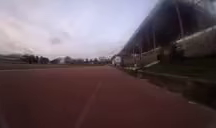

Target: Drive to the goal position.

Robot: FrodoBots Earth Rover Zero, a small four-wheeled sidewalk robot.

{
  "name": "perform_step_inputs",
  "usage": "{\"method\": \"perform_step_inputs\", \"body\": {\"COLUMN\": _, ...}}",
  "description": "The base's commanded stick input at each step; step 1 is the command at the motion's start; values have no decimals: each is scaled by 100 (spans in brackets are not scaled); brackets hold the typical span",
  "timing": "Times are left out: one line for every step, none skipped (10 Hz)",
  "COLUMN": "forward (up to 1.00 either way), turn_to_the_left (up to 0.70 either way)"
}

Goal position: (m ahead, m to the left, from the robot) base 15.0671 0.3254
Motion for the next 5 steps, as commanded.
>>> {"method": "perform_step_inputs", "body": {"forward": 70, "turn_to_the_left": 0}}
{"method": "perform_step_inputs", "body": {"forward": 70, "turn_to_the_left": 0}}
{"method": "perform_step_inputs", "body": {"forward": 70, "turn_to_the_left": 0}}
{"method": "perform_step_inputs", "body": {"forward": 70, "turn_to_the_left": 0}}
{"method": "perform_step_inputs", "body": {"forward": 70, "turn_to_the_left": 0}}
